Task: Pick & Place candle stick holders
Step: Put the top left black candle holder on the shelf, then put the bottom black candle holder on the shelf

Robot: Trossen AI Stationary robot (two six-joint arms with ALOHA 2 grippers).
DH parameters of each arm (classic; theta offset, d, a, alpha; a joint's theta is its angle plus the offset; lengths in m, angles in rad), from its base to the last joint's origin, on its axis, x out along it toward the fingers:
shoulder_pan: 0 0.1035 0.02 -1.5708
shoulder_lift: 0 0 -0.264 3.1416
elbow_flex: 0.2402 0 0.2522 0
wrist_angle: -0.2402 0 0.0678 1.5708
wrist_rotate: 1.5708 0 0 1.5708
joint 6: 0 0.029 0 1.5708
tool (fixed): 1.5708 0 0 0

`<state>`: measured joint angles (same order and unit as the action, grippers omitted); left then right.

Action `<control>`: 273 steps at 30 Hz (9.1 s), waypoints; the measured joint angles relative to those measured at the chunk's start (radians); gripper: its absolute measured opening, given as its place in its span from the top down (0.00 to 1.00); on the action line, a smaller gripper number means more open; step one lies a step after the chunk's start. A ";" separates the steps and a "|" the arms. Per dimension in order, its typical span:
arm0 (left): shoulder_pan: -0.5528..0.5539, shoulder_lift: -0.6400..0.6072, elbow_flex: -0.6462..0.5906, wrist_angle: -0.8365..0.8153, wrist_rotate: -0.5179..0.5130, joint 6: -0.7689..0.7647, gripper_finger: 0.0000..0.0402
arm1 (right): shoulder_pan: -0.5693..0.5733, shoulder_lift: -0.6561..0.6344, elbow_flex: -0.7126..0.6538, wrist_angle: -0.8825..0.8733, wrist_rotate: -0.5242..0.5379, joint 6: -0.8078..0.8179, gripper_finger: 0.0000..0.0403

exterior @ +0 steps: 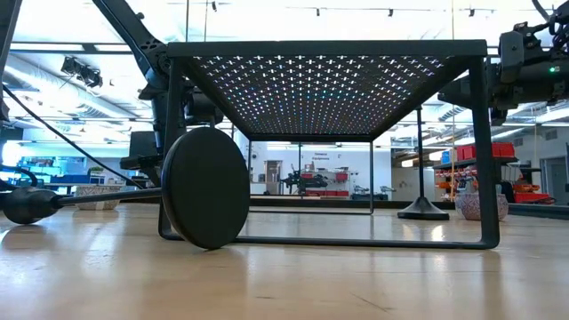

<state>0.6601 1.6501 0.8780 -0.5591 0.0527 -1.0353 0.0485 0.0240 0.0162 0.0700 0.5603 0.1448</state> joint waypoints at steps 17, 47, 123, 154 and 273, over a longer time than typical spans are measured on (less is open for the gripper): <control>0.000 0.000 0.000 -0.001 0.001 0.001 0.38 | 0.000 0.000 0.000 0.000 0.000 0.000 0.79; 0.000 0.000 -0.001 -0.038 0.006 0.079 0.94 | 0.000 0.000 0.000 0.000 0.000 0.000 0.79; -0.374 -0.340 -0.002 1.106 0.320 1.089 0.97 | 0.000 0.000 0.000 0.000 0.000 0.000 0.79; -0.304 -0.077 -0.003 1.419 0.487 1.066 0.97 | 0.000 0.000 0.000 0.000 0.000 0.000 0.79; -0.251 -0.051 0.004 1.370 0.634 0.917 0.32 | -0.001 0.000 0.000 0.085 -0.001 -0.007 0.51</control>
<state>0.4089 1.5991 0.8818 0.8105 0.6870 -0.1183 0.0479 0.0238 0.0162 0.1547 0.5598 0.1381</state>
